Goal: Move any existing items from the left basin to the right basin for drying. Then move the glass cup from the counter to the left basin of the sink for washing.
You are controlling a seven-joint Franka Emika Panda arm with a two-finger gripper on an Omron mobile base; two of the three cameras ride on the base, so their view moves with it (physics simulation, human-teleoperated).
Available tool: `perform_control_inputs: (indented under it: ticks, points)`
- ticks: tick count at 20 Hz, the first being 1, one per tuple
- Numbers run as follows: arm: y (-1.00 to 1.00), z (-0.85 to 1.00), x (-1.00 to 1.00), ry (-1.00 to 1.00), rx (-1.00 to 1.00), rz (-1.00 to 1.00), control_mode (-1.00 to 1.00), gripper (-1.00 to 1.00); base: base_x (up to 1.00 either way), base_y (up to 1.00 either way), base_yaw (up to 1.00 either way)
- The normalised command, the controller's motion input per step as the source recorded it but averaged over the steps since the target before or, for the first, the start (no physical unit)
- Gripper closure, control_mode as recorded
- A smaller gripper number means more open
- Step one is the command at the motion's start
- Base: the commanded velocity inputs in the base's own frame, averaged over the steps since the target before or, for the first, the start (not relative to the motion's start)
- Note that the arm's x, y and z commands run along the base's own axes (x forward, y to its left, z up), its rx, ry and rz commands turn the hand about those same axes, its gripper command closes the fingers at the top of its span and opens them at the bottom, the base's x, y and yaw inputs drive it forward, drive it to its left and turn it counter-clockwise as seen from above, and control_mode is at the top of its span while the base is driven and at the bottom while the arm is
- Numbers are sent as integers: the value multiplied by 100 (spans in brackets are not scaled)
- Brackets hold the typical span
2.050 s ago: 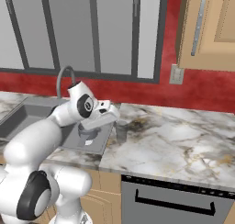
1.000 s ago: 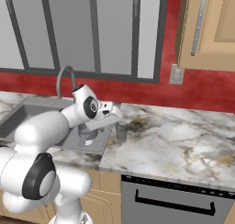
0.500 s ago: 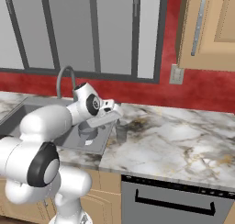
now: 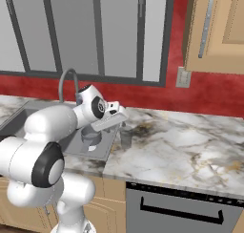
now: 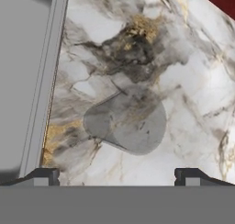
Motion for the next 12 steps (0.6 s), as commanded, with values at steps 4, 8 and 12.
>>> perform_control_inputs:
  ticks: [4, 8, 12]
  points:
    - [0, -6, 10, 0, 0, 5, -100, -100, 0, 0, 0]
    - [-1, -8, 6, 0, 0, 5, -100, -100, 0, 0, 0]
    - [-4, -8, 7, 0, 0, 6, -100, -100, 0, 0, 0]
